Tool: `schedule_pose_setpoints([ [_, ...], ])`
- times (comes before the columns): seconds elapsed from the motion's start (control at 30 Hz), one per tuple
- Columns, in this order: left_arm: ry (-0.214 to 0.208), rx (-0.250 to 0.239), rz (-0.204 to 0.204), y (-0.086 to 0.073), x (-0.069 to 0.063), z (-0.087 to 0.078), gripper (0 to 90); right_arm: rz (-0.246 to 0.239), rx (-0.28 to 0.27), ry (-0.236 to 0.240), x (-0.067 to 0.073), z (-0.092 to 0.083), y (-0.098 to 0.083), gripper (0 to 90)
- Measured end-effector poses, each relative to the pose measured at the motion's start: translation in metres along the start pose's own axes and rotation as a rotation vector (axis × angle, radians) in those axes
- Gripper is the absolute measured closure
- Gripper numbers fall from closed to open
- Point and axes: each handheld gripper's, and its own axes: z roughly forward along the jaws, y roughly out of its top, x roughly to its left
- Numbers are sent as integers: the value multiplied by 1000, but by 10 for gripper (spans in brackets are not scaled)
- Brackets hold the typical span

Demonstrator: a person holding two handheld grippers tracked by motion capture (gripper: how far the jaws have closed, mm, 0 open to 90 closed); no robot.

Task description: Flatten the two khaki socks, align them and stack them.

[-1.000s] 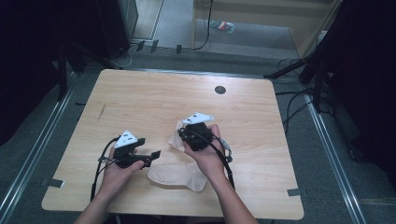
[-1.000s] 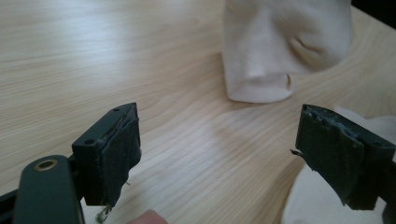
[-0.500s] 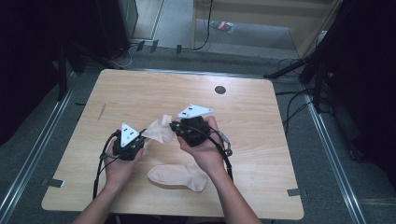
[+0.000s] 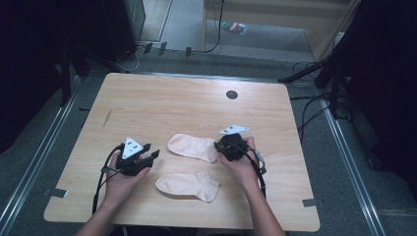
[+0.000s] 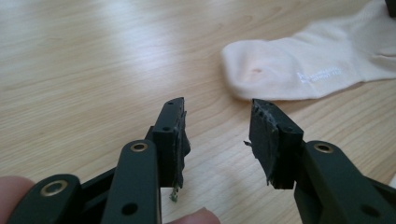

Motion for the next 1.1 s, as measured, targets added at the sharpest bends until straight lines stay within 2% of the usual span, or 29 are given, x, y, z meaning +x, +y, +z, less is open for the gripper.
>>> schedule_pose_setpoints([
  [0.03,-12,-10,-34,1,3,-1,549,24,-13,-26,-4,-2,0,628],
  [0.13,-42,-40,-133,4,11,2,551,91,-77,-49,-12,-13,-1,651],
  [0.2,-67,-56,-167,8,11,7,610,138,-106,-46,-12,-19,-3,693],
  [0.27,-87,-53,-189,14,10,15,651,175,-113,-54,-9,-23,-6,681],
  [0.37,-124,-2,-257,24,13,34,624,276,-95,-14,-8,-20,-14,618],
  [0.47,-177,43,-300,33,15,53,557,307,-73,10,-6,-14,-22,583],
  [0.53,-200,58,-293,37,13,61,538,318,-58,30,-5,-9,-26,572],
  [0.7,-182,94,-278,44,8,77,547,325,-49,46,0,-2,-27,576],
  [0.73,-173,89,-273,44,7,80,561,321,-49,46,1,0,-26,581],
  [0.87,-147,146,-212,45,0,85,666,310,-31,26,4,6,-25,613],
  [0.93,-121,165,-178,44,-3,84,788,302,-23,21,6,8,-26,699],
  [0.97,-120,178,-163,44,-4,84,841,296,-20,23,6,9,-26,759],
  [1.03,-143,190,-145,43,-3,83,882,279,-10,26,6,9,-27,835],
  [1.1,-173,191,-135,43,-3,79,888,259,-19,25,8,7,-26,861],
])
